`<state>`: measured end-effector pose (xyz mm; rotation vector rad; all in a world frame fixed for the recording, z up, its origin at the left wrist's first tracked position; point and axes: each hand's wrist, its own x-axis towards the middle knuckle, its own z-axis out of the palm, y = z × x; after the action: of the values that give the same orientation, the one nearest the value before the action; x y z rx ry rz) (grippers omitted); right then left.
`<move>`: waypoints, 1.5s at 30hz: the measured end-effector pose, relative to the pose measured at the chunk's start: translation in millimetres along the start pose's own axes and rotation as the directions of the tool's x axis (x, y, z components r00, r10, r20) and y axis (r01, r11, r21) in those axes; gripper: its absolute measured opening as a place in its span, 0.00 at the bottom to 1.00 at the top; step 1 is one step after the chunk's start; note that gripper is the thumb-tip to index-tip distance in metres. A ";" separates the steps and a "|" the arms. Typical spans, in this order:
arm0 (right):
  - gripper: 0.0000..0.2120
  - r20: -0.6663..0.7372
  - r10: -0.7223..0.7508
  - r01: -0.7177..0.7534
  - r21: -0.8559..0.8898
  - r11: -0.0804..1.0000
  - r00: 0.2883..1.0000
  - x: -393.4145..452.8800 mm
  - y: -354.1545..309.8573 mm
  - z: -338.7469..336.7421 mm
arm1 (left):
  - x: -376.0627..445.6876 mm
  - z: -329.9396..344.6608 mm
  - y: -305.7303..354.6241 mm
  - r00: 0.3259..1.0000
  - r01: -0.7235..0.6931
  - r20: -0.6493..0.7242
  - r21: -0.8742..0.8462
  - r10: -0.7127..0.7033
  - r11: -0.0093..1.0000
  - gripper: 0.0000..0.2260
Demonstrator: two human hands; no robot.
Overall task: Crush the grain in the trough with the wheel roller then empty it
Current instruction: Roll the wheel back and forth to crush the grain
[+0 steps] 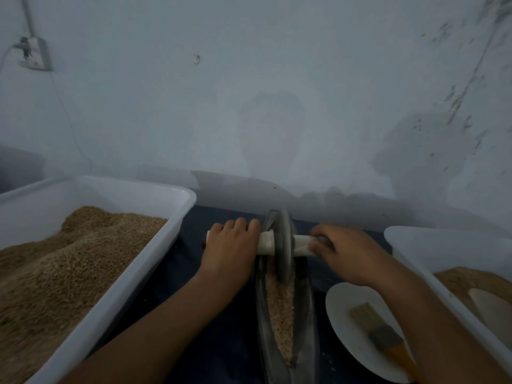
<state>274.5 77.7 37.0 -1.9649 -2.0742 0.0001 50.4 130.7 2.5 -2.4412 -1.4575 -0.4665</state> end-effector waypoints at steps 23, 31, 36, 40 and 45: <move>0.19 0.356 -0.015 0.097 -0.215 0.972 0.934 -44.5 -44.5 -57.2 | -33.4 -81.5 21.8 0.899 -0.063 0.435 0.022 0.047 0.998 0.12; 0.06 0.146 0.010 -0.004 -0.040 0.999 0.989 -8.0 -8.1 -13.0 | -11.9 -34.8 12.8 0.968 0.015 0.251 0.046 -0.026 0.999 0.14; 0.13 -0.093 0.003 -0.001 0.029 1.000 0.996 3.3 -1.6 9.0 | -1.7 -6.1 3.7 0.997 -0.002 0.081 0.046 -0.002 0.999 0.28; 0.14 -0.108 0.007 -0.006 0.007 1.000 0.994 3.8 -4.4 9.5 | 1.1 -7.6 2.0 0.994 0.001 0.111 0.059 -0.008 0.998 0.26; 0.09 0.129 0.021 -0.019 -0.018 1.000 0.991 -11.2 -15.4 -17.3 | -9.7 -33.0 8.4 0.984 0.033 0.172 0.062 -0.044 0.998 0.11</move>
<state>263.3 62.3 54.3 -2.0454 -2.1403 0.1183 48.8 106.4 28.3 -2.4636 -1.5649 -0.2189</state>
